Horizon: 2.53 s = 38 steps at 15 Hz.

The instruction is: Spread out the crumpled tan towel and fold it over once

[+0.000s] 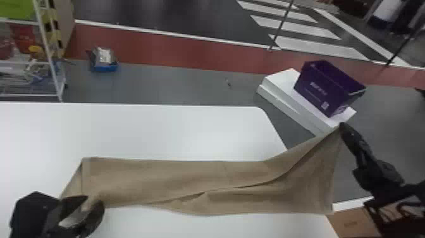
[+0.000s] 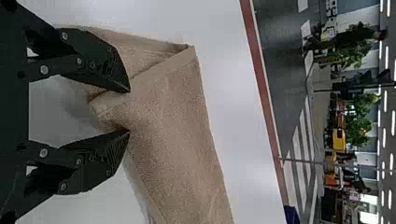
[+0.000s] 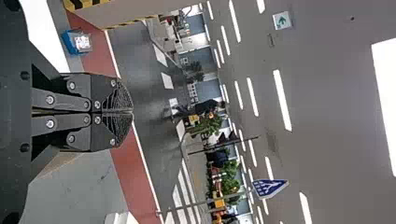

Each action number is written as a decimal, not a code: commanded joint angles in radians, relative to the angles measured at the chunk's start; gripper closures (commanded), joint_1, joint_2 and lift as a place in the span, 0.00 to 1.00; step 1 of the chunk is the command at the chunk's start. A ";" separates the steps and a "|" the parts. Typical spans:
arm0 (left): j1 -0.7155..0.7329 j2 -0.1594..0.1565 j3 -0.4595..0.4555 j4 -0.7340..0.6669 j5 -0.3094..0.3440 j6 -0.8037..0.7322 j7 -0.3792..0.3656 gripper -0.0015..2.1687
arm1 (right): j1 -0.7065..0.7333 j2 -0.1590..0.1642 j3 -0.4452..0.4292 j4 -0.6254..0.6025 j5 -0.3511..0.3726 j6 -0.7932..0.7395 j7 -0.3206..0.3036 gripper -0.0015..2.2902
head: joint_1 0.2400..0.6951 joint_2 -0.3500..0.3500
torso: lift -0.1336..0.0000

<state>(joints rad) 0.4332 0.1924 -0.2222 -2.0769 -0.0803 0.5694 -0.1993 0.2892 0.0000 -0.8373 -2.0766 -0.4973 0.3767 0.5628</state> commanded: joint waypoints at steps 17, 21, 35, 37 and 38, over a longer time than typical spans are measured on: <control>0.039 0.009 0.009 -0.114 0.004 0.050 -0.003 0.45 | -0.012 0.001 -0.002 0.009 0.003 0.012 -0.001 0.77 | 1.00 0.00 | 0.07; 0.062 0.009 0.009 -0.201 0.017 0.096 0.004 0.56 | -0.015 0.001 0.000 0.009 0.005 0.015 -0.003 0.77 | 1.00 0.00 | 0.07; 0.058 -0.004 0.127 -0.282 0.123 0.298 -0.003 0.23 | -0.007 0.001 0.003 0.004 0.008 0.009 0.000 0.77 | 1.00 0.00 | 0.07; 0.056 -0.004 0.118 -0.259 0.117 0.283 -0.006 0.23 | -0.004 0.001 0.003 0.006 0.008 0.009 0.000 0.77 | 1.00 0.00 | 0.07; 0.055 -0.004 0.113 -0.252 0.112 0.277 -0.006 0.24 | -0.002 0.001 0.003 0.006 0.008 0.006 0.002 0.77 | 1.00 0.00 | 0.07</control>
<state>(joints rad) 0.4897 0.1886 -0.1022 -2.3421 0.0377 0.8570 -0.2059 0.2845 0.0000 -0.8345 -2.0722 -0.4894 0.3849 0.5638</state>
